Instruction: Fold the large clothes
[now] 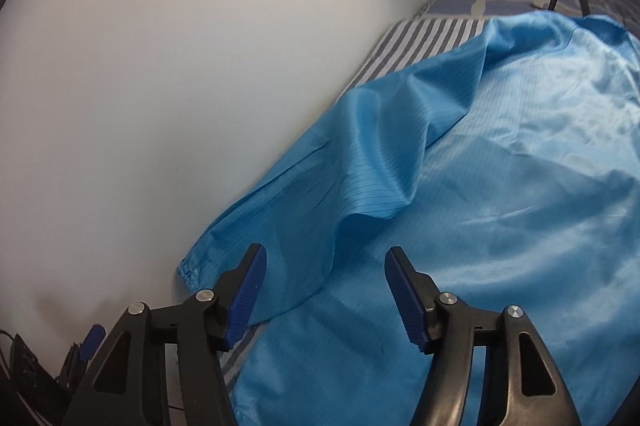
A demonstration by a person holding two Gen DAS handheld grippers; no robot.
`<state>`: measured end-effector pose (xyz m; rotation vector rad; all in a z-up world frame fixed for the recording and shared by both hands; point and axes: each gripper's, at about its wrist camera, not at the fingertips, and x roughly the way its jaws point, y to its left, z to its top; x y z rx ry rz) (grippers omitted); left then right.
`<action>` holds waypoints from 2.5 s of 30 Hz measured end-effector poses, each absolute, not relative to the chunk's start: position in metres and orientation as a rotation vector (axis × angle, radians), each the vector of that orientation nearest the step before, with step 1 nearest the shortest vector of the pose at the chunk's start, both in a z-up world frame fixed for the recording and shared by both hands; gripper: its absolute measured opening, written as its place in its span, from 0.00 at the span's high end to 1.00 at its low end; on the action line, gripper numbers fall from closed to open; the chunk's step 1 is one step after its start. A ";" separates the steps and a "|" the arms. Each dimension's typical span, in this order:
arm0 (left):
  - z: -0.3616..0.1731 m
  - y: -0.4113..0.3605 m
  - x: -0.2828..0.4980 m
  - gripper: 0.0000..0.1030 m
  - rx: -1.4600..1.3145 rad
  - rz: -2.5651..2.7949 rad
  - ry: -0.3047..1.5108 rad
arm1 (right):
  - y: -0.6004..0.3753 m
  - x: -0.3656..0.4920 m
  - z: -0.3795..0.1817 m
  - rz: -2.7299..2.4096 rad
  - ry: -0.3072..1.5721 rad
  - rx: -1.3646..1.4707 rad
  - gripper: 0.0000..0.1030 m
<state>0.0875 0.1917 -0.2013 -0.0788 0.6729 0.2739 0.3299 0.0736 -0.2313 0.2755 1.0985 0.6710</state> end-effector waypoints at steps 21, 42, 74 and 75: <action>-0.210 0.185 0.103 0.32 -0.124 0.176 0.713 | 0.057 0.353 -0.255 0.777 1.261 0.200 1.00; -0.282 0.184 0.224 0.94 -0.396 0.119 0.923 | -0.001 0.333 -0.247 0.682 1.224 0.069 0.96; -0.183 0.116 0.162 0.95 0.040 -0.153 0.654 | 0.073 0.403 -0.200 0.717 1.173 0.345 0.44; -0.184 0.114 0.159 0.95 0.043 -0.160 0.654 | 0.082 0.408 -0.200 0.715 1.183 0.353 0.44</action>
